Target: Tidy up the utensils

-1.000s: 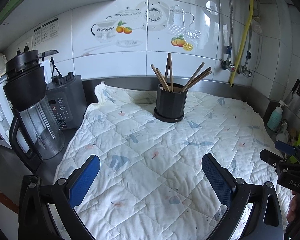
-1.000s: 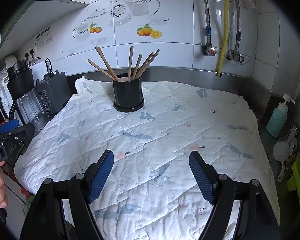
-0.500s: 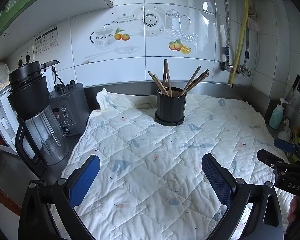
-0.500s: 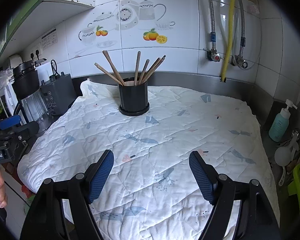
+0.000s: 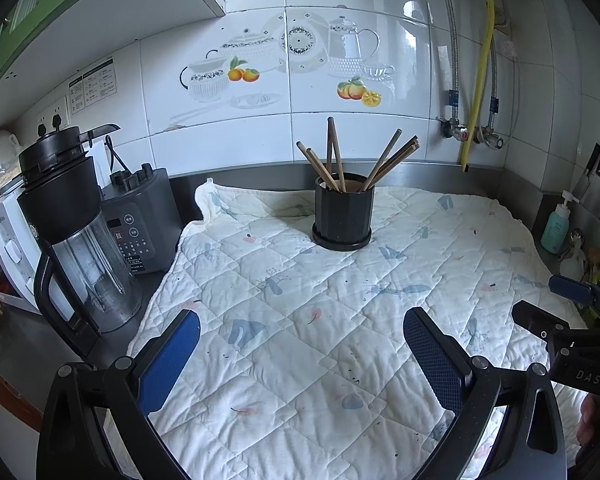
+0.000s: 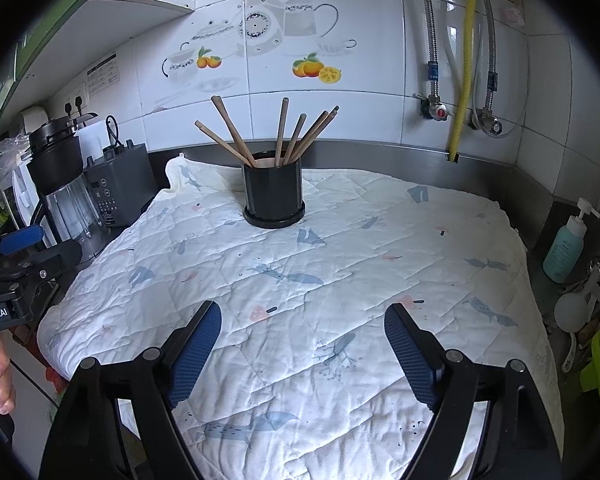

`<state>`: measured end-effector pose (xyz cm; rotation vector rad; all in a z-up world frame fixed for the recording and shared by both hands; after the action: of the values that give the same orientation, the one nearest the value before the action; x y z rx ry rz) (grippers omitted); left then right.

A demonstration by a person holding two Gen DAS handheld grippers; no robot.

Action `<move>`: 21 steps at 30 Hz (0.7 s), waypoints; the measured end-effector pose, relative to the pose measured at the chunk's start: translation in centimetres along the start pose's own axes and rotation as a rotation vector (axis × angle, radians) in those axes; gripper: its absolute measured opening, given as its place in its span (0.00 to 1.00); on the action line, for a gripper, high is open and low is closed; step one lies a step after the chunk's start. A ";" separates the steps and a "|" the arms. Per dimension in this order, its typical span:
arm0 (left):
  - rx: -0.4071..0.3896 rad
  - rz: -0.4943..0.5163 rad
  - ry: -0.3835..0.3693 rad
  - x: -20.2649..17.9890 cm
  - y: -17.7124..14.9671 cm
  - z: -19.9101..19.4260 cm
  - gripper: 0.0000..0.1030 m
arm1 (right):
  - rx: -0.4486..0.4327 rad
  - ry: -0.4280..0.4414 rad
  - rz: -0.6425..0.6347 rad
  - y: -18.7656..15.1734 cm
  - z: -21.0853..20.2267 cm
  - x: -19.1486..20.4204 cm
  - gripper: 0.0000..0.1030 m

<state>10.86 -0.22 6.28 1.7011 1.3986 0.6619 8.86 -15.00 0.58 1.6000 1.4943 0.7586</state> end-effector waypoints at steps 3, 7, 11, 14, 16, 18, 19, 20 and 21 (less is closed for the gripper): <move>0.001 0.003 0.003 0.0 0.0 0.0 1.00 | -0.001 0.000 0.000 0.0 0.0 -0.1 0.89; 0.000 0.004 0.002 0.0 -0.1 0.0 1.00 | -0.003 -0.003 -0.001 0.0 -0.1 -0.1 0.90; 0.002 0.005 0.004 0.0 -0.1 0.0 1.00 | -0.004 -0.005 -0.002 0.0 -0.1 0.0 0.90; 0.003 0.007 0.002 0.1 -0.2 0.0 1.00 | -0.006 -0.008 -0.004 0.1 -0.1 -0.1 0.90; 0.004 0.007 0.002 0.1 -0.2 0.1 1.00 | -0.007 -0.009 -0.003 0.2 -0.2 -0.2 0.90; 0.004 0.008 0.002 0.1 -0.2 0.1 1.00 | -0.007 -0.010 -0.003 0.2 -0.2 -0.3 0.90; 0.004 0.009 0.004 0.1 -0.2 0.1 1.00 | -0.009 -0.013 -0.002 0.3 -0.2 -0.3 0.90; 0.004 0.010 0.005 0.1 -0.2 0.2 1.00 | -0.009 -0.013 -0.001 0.3 -0.2 -0.4 0.90; 0.003 0.011 0.004 0.1 -0.3 0.2 1.00 | -0.008 -0.013 0.000 0.3 -0.2 -0.4 0.90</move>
<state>10.91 -0.13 5.93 1.7117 1.3955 0.6698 8.78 -15.34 0.98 1.5961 1.4807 0.7512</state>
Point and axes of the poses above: each gripper's, at about its wrist camera, not at the fingertips, and z roughly the way its jaws point, x to its left, y to its top, the point moved 4 cm from there along z, roughly the way its jaws point, and after that the axes turned 14 degrees about -y, right-handed, at the moved point
